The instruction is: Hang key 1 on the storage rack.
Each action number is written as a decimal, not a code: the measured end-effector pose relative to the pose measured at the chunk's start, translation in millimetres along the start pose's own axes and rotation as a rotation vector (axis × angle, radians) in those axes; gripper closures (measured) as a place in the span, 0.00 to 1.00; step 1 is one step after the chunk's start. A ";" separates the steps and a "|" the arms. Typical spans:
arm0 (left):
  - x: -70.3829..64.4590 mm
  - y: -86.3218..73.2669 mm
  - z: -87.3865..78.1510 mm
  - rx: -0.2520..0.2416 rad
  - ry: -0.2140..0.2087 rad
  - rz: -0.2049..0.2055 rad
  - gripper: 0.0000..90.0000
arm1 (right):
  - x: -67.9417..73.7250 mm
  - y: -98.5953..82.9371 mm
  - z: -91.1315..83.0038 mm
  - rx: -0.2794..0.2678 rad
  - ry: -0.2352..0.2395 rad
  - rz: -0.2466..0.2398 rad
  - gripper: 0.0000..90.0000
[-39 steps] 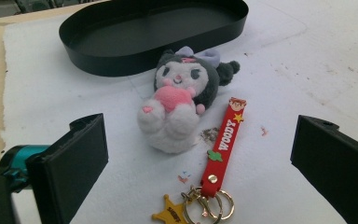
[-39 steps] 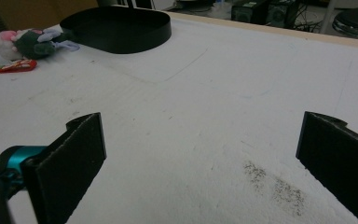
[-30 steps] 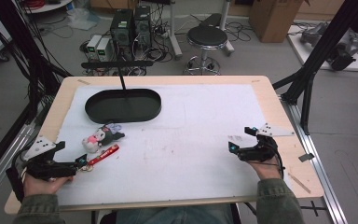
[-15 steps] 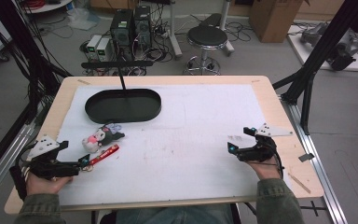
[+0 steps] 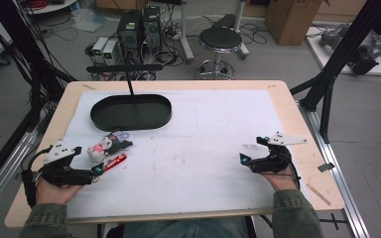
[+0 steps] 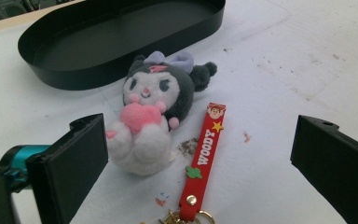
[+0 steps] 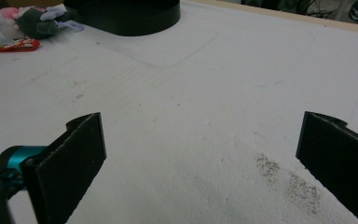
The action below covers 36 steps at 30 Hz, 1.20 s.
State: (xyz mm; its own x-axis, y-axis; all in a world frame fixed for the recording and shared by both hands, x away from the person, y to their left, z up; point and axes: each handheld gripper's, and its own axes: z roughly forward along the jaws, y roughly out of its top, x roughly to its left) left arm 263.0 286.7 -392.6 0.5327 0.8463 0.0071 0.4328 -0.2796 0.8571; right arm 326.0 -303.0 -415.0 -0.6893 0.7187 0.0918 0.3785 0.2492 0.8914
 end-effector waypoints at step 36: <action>-35.3 52.2 54.9 0.226 -0.170 0.196 0.05 | 0.8 -0.4 4.2 0.025 0.005 -0.004 0.01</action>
State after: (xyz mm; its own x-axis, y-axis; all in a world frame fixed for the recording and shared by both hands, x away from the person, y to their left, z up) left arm 306.7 217.3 -376.4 0.7267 0.6845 0.0580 0.4503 -0.5384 0.7122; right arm 327.9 -299.8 -417.1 -0.6937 0.7146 0.0899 0.3906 0.2684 0.8806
